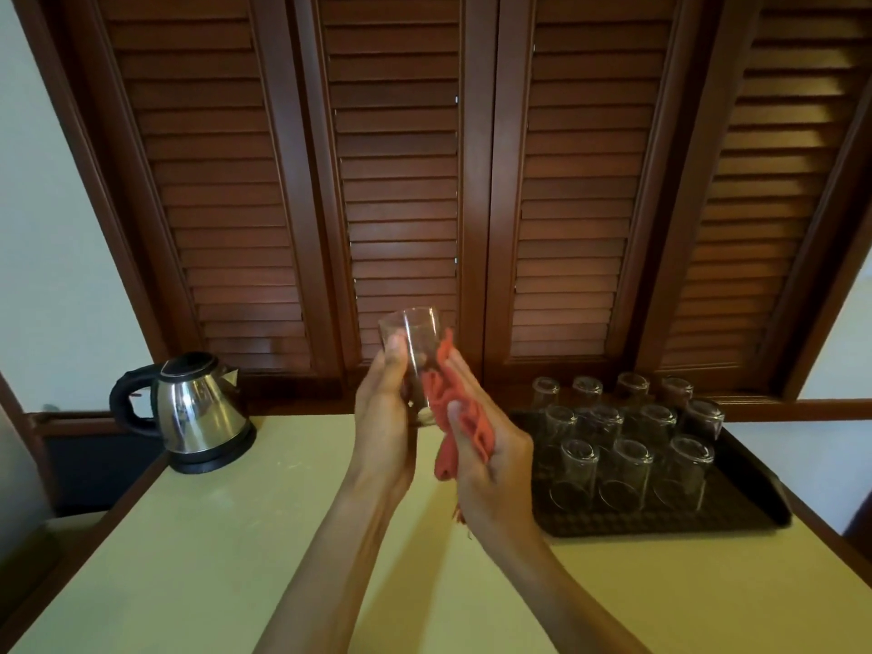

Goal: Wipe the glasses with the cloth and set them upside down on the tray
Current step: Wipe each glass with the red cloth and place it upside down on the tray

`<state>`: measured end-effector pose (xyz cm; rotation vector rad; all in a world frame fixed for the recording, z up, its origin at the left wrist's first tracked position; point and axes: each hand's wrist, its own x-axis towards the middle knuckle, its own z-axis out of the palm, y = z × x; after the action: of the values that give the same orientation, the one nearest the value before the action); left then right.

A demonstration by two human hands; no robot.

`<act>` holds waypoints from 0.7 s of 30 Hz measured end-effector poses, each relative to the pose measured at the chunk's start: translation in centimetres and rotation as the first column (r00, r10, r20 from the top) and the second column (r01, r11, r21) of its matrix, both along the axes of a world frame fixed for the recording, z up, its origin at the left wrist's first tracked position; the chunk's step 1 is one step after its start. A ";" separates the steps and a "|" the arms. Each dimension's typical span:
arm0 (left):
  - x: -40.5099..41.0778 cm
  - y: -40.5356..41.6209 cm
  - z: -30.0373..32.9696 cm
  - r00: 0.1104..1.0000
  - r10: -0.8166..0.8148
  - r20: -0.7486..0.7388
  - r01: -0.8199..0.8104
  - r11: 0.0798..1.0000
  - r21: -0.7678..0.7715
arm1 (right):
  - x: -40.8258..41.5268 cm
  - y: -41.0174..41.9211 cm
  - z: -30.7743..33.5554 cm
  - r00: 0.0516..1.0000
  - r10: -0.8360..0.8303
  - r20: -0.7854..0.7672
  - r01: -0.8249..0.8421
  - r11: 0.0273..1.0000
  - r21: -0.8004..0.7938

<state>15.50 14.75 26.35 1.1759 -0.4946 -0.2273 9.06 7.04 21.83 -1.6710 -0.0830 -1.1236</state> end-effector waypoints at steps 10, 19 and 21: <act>-0.7 0.0 1.0 1.000 0.029 -0.002 -0.028 0.994 0.107 | -0.7 0.7 -0.6 0.999 -0.002 -0.048 0.006 0.996 0.089; -0.6 -0.1 -0.2 0.996 0.090 0.005 -0.090 0.995 0.052 | -0.7 0.6 -0.2 0.999 0.023 -0.039 -0.017 0.990 0.140; -0.1 -0.1 -0.5 0.994 0.093 0.053 -0.097 0.993 0.071 | -0.7 0.9 -0.7 0.996 0.034 -0.081 -0.012 0.968 0.249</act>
<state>15.38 14.70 25.84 1.2757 -0.4752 -0.1354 8.38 7.98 21.09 -1.4866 0.0894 -1.0005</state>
